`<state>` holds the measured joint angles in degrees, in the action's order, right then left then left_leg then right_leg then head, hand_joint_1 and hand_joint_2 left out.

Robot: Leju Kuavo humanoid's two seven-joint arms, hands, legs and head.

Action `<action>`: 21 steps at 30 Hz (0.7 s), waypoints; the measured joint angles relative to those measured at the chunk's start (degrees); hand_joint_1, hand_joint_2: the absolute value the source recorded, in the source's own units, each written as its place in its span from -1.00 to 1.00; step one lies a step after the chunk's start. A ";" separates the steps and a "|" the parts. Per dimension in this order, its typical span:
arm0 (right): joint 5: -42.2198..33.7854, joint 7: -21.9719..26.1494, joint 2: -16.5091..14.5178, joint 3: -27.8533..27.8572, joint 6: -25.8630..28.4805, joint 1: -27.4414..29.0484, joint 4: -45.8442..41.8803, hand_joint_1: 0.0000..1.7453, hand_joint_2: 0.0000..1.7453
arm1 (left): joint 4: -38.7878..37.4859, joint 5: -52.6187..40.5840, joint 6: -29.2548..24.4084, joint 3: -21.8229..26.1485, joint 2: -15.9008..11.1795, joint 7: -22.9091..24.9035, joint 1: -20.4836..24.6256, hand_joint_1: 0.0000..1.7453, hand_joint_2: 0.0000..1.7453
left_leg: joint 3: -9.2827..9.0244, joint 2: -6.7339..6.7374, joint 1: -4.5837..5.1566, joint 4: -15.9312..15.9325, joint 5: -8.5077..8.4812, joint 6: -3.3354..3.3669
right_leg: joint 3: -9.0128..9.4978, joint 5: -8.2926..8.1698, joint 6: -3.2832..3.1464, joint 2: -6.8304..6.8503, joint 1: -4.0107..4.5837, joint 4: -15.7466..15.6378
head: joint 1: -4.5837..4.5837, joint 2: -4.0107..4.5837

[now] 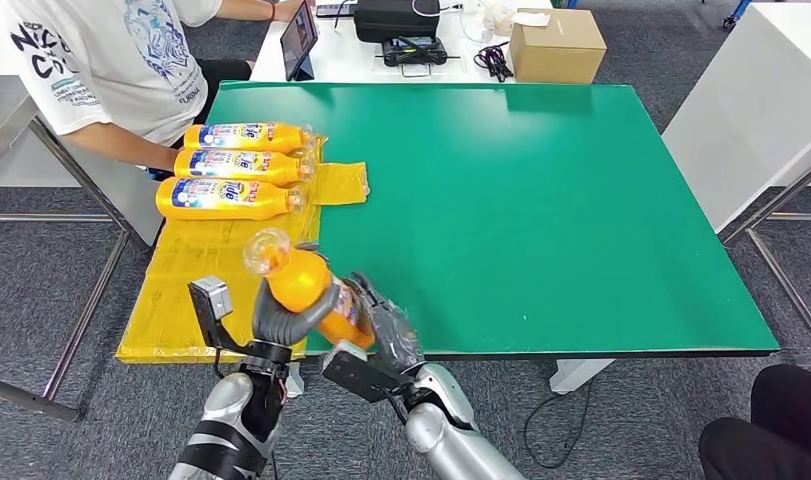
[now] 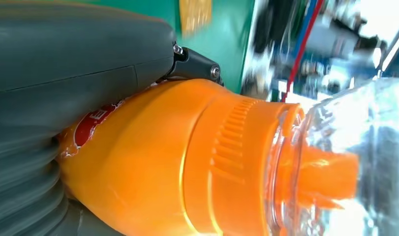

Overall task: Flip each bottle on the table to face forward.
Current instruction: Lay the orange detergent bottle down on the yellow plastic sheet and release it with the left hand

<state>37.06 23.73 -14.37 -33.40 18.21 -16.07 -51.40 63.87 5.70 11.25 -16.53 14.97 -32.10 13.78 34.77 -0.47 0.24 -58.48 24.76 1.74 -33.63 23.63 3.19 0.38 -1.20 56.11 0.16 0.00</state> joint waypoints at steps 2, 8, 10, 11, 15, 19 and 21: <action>-1.04 -0.60 0.34 0.71 0.04 0.47 -2.73 -1.00 -1.00 | 0.38 -0.77 -2.88 1.17 -0.01 -0.05 0.44 1.00 1.00 | -0.01 0.00 0.00 0.00 0.00 0.00 | 0.00 0.00 0.00 0.00 0.00 0.00 | 0.00 0.00; -2.48 -0.98 1.56 2.70 1.02 1.93 -10.51 -1.00 -1.00 | 0.74 -1.48 -8.97 4.24 0.11 -0.05 1.59 1.00 1.00 | 0.00 -0.01 0.00 0.00 0.00 0.00 | 0.00 0.00 0.00 0.00 -0.01 0.00 | 0.01 0.00; -2.94 -0.59 1.80 3.15 1.48 2.43 -12.52 -1.00 -1.00 | 0.73 -1.57 -10.07 4.83 0.16 -0.06 1.89 1.00 1.00 | 0.00 -0.01 0.01 0.00 0.00 0.00 | 0.00 0.00 0.00 0.00 0.00 0.00 | 0.01 0.00; -3.30 -0.21 1.90 3.32 1.87 2.71 -13.57 -1.00 -1.00 | 0.70 -1.66 -10.73 5.11 0.19 -0.09 2.07 1.00 1.00 | 0.01 -0.01 0.01 0.00 0.00 0.00 | -0.01 0.00 0.00 0.00 0.00 0.00 | 0.01 0.00; -4.95 1.61 2.22 3.81 3.45 3.61 -17.35 -1.00 -1.00 | 0.41 -3.06 -13.99 6.03 0.27 -0.91 3.12 1.00 1.00 | 0.02 -0.01 0.00 0.00 0.00 0.00 | -0.02 0.00 0.00 0.00 0.00 0.00 | 0.01 0.00; -7.41 4.28 2.42 4.42 5.19 5.04 -23.08 -1.00 -1.00 | -0.03 -9.79 -21.39 6.51 0.11 -2.99 5.12 1.00 1.00 | 0.07 -0.01 0.00 0.00 0.00 0.00 | -0.05 0.00 0.00 0.01 0.00 0.00 | 0.01 0.00; -8.20 4.87 2.65 4.62 5.69 5.49 -26.08 -1.00 -1.00 | -0.32 -13.51 -24.82 6.68 -0.11 -3.62 6.35 1.00 1.00 | 0.07 -0.01 0.00 0.00 -0.01 0.00 | -0.05 -0.01 0.00 0.00 0.00 0.01 | 0.00 0.00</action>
<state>28.86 28.60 -11.72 -28.78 23.90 -10.58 -77.47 63.54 -7.81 -13.57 -9.85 14.85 -35.71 20.14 34.83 -0.49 0.24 -58.49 24.75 1.74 -33.68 23.63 3.19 0.39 -1.19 56.11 0.16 0.00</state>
